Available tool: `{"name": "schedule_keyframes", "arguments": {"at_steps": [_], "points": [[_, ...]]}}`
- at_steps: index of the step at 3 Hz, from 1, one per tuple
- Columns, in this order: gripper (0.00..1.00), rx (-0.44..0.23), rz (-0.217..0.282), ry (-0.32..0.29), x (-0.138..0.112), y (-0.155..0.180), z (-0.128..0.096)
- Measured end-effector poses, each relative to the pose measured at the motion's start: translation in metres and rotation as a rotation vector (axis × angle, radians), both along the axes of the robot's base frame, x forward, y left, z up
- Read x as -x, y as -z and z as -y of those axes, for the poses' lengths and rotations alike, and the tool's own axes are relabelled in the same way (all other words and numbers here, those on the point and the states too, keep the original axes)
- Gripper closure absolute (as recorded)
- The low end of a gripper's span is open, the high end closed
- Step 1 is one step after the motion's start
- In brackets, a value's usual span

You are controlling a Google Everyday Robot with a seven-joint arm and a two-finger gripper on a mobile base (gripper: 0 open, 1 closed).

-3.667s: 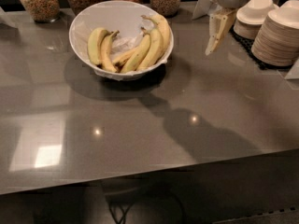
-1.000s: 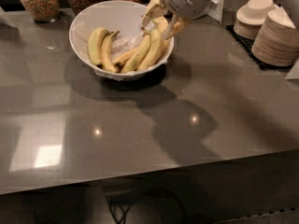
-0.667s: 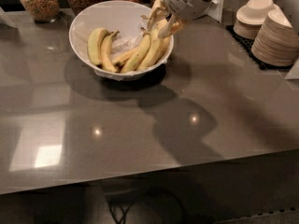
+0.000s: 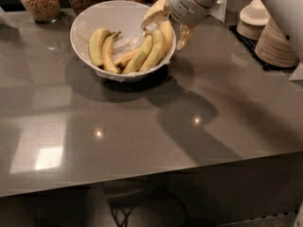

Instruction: Pick banana from white bowl

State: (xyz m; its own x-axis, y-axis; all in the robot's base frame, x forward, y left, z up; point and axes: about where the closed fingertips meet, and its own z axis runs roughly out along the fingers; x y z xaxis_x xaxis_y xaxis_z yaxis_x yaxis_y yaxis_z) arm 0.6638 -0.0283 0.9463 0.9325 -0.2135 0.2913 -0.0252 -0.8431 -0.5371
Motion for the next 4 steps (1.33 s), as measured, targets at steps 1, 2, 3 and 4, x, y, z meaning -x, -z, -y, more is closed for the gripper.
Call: {"name": "schedule_keyframes", "arguments": {"at_steps": [1, 2, 3, 4], "points": [[0.33, 0.014, -0.019, 0.016, -0.0099, 0.0138, 0.0053], [0.51, 0.024, -0.024, 0.023, -0.0165, 0.0198, 0.0071], [0.49, 0.03, -0.022, 0.028, -0.0194, 0.0201, 0.0082], [0.42, 0.046, -0.012, 0.035, -0.0193, 0.0145, 0.0109]]}}
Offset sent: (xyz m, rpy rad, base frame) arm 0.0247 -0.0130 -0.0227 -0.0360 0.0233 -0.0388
